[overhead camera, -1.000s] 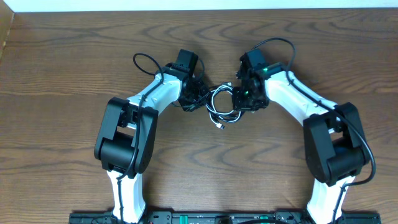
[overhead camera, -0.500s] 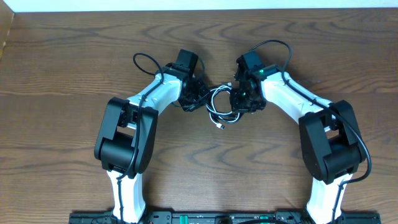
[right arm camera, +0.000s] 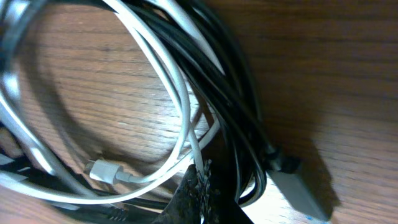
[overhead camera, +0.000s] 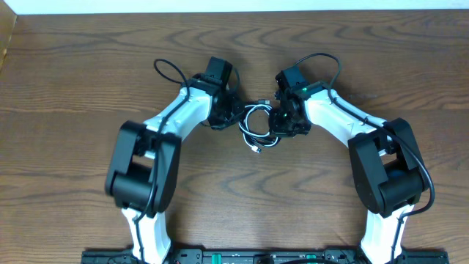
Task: Untangle cables
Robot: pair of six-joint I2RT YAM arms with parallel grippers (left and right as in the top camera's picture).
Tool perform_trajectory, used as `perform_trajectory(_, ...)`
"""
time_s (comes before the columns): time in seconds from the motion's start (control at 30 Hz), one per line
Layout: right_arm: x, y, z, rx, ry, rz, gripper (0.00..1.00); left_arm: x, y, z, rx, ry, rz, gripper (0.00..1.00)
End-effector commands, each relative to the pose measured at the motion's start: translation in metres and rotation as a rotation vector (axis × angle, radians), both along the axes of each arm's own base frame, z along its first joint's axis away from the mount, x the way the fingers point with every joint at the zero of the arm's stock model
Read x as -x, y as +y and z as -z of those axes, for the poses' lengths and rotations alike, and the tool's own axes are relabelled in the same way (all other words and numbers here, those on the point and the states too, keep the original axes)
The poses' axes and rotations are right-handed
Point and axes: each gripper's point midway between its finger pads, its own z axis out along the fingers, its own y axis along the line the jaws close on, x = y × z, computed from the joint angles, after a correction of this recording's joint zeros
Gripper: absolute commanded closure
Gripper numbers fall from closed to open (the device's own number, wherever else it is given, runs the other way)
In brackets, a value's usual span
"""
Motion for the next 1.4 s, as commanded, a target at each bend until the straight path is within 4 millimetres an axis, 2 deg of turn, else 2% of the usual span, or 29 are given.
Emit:
perform_trajectory(0.0, 0.007, -0.005, 0.016, 0.015, 0.049, 0.019, 0.99, -0.012, 0.011, -0.041, -0.055, -0.149, 0.025, 0.93)
perform_trajectory(0.17, 0.0, 0.006, 0.008, -0.088, 0.025, -0.036, 0.99, -0.006, 0.003, -0.05, -0.028, -0.173, 0.105, 0.92)
perform_trajectory(0.27, -0.006, 0.021, -0.012, -0.222, 0.0, -0.109, 0.99, -0.002, 0.001, -0.05, -0.037, -0.171, 0.135, 0.88)
perform_trajectory(0.4, -0.017, 0.037, -0.061, -0.424, -0.078, -0.199, 0.99, -0.001, 0.002, -0.049, -0.048, -0.168, 0.139, 0.75)
perform_trajectory(0.53, -0.021, 0.046, -0.124, -0.654, -0.185, -0.298, 0.99, -0.002, 0.005, -0.048, -0.064, -0.172, 0.133, 0.72)
perform_trajectory(0.6, -0.022, 0.045, -0.146, -0.737, -0.211, -0.31, 0.99, -0.002, 0.005, -0.048, -0.064, -0.172, 0.133, 0.71)
perform_trajectory(0.9, -0.013, 0.044, -0.215, -1.108, -0.263, -0.425, 0.99, -0.001, 0.005, -0.048, -0.064, -0.168, 0.134, 0.65)
perform_trajectory(1.0, -0.012, 0.045, -0.228, -1.174, -0.268, -0.457, 0.99, 0.002, 0.004, -0.047, -0.065, -0.157, 0.14, 0.63)
perform_trajectory(1.2, -0.021, 0.048, -0.238, -1.184, -0.279, -0.448, 0.99, 0.007, -0.004, -0.045, -0.065, -0.153, 0.161, 0.58)
perform_trajectory(1.37, -0.031, 0.048, -0.223, -1.102, -0.273, -0.373, 0.99, 0.003, -0.005, -0.046, -0.058, -0.164, 0.147, 0.54)
